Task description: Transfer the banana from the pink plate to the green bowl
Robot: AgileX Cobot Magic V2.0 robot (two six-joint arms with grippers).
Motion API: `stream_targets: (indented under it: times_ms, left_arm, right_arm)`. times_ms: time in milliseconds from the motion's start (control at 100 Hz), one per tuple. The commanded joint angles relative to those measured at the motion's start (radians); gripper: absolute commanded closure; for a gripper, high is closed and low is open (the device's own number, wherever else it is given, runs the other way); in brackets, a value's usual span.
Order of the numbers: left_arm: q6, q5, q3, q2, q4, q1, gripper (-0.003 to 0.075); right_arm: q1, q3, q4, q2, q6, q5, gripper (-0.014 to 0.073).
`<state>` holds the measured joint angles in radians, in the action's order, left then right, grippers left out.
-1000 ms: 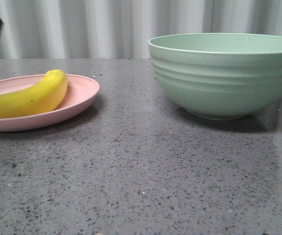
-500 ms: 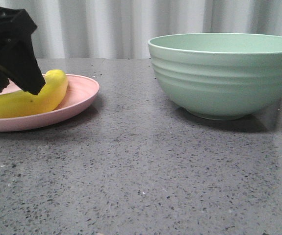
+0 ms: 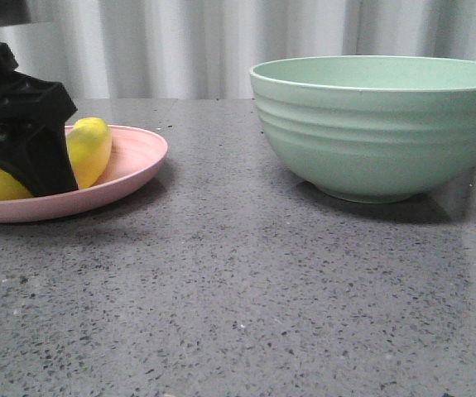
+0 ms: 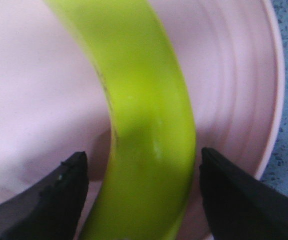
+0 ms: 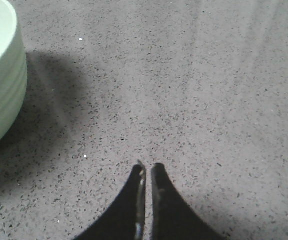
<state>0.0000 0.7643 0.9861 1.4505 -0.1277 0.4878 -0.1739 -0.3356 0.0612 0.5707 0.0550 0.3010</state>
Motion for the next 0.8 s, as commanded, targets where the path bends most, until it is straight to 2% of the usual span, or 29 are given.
stream_targets:
  times_ms: [0, 80, 250, 330, 620, 790]
  left_arm:
    - [0.000, -0.032, 0.033, -0.015, -0.004, 0.008, 0.0320]
    - [0.000, -0.033, 0.033, -0.015, -0.004, 0.008, 0.0406]
    - [0.000, -0.033, 0.033, -0.015, -0.004, 0.008, 0.0652]
    - [0.000, -0.035, 0.034, -0.015, -0.004, 0.008, 0.0735]
    - [0.026, 0.012, 0.094, -0.015, -0.004, 0.008, 0.0741]
    - [0.125, 0.096, 0.157, -0.017, -0.066, 0.008, 0.0741]
  right_arm:
    - [-0.003, -0.037, 0.001, 0.010, 0.005, -0.071, 0.0657]
    - [-0.003, -0.037, 0.001, 0.010, 0.005, -0.071, 0.0657]
    - [-0.003, -0.037, 0.001, 0.010, 0.005, -0.071, 0.0657]
    - [-0.002, -0.037, 0.001, 0.010, 0.005, -0.069, 0.0657]
    - [0.037, -0.106, 0.006, 0.010, 0.005, -0.007, 0.0657]
    - [0.098, -0.218, 0.006, 0.042, 0.028, 0.139, 0.0652]
